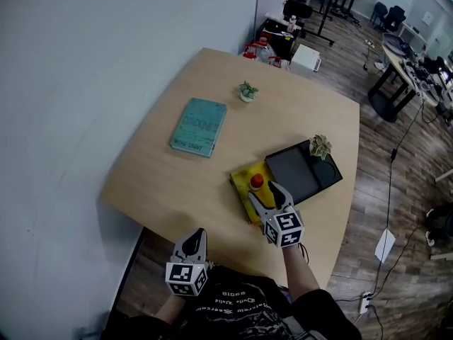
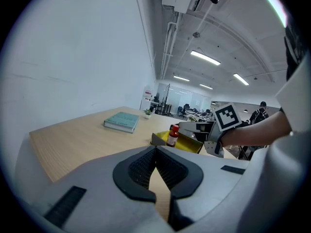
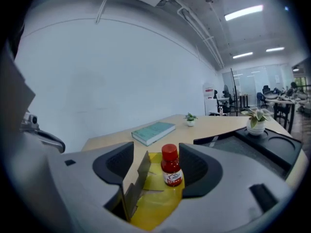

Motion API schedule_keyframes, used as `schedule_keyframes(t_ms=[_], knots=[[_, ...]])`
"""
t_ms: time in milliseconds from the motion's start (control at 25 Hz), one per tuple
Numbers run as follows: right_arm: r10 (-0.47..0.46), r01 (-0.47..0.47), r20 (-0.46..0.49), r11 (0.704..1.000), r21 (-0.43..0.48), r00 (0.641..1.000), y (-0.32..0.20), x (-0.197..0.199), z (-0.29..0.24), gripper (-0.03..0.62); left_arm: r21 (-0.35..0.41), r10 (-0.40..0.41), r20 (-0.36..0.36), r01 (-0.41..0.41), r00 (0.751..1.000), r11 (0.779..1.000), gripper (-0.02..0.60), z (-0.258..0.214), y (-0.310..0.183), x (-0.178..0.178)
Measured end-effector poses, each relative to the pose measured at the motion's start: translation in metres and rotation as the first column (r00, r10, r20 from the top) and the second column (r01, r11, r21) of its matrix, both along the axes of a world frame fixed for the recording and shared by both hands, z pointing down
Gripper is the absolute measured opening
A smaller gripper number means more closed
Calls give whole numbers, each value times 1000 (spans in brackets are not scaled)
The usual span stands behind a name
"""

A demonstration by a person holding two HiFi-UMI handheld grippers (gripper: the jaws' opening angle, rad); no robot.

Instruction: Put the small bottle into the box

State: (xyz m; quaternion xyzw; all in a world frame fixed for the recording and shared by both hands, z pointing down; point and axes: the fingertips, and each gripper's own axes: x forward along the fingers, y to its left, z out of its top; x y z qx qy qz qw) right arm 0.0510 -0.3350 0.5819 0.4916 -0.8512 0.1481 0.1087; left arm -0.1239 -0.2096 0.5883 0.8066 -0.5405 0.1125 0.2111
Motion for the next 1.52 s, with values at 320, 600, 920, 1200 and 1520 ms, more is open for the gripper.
schedule_keyframes(t_ms=[320, 600, 920, 1200, 1520], knots=[[10, -16, 99, 998, 57, 995, 56, 12, -33, 302, 21, 29, -59, -28, 998, 999, 5, -6, 1, -1], [63, -69, 84, 996, 62, 994, 104, 25, -40, 302, 43, 71, -89, -67, 994, 997, 5, -10, 2, 7], [183, -186, 82, 982, 39, 980, 148, 43, -30, 302, 84, 175, -77, -169, 982, 982, 5, -17, 6, 33], [213, -215, 43, 975, 57, 976, 164, 48, -30, 301, 122, 237, -58, -228, 970, 966, 5, -24, 5, 46], [211, -214, 33, 973, 85, 977, 168, 46, -42, 143, 132, 276, -62, -266, 959, 955, 5, -28, 10, 52]])
